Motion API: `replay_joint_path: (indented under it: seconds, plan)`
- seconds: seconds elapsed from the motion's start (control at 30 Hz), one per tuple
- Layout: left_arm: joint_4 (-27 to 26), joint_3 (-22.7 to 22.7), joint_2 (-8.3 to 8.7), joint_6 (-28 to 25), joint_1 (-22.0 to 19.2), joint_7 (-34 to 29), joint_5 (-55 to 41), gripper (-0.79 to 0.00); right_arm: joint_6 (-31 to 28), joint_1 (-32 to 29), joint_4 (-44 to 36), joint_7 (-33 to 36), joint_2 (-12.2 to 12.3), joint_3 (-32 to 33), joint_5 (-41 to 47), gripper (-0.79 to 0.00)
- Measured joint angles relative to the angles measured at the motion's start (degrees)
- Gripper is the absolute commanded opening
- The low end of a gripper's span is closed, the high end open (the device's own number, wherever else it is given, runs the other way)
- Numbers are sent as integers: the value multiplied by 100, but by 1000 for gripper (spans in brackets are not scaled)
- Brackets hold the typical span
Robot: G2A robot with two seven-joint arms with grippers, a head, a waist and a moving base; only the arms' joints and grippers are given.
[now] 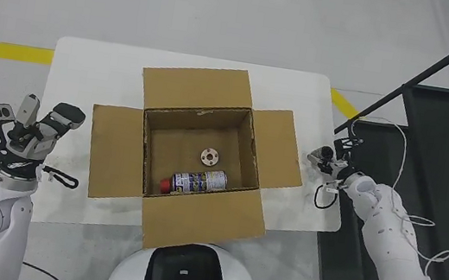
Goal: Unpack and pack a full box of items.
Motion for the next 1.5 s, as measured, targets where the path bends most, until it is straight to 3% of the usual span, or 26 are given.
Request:
replay_joint_path:
  seconds: [0.03,0.07,0.13,0.53,0.77,0.93,1.1,1.27,1.5]
  plan:
    - [0,0,0,0,0,0,0,0,-10,36,43,9,-8,-27,0,-434]
    - [0,0,0,0,0,0,0,0,-12,82,92,14,-20,-61,-4,-582]
    - [0,0,0,0,0,0,0,0,4,145,150,9,-34,-111,-31,-785]
    - [0,0,0,0,0,0,0,0,161,299,350,-149,-41,-241,-285,-785]
    - [0,0,0,0,0,0,0,0,-138,53,-106,-338,77,18,-197,-785]
    - [0,0,0,0,0,0,0,0,-412,-425,-1091,-365,230,456,-46,-785]
    - [0,0,0,0,0,0,0,0,-615,-1092,-2598,-32,331,853,261,-785]
    - [0,0,0,0,0,0,0,0,-573,-1605,-4008,306,359,1009,489,-785]
    - [0,0,0,0,0,0,0,0,-577,-1992,-5134,575,367,979,567,-785]
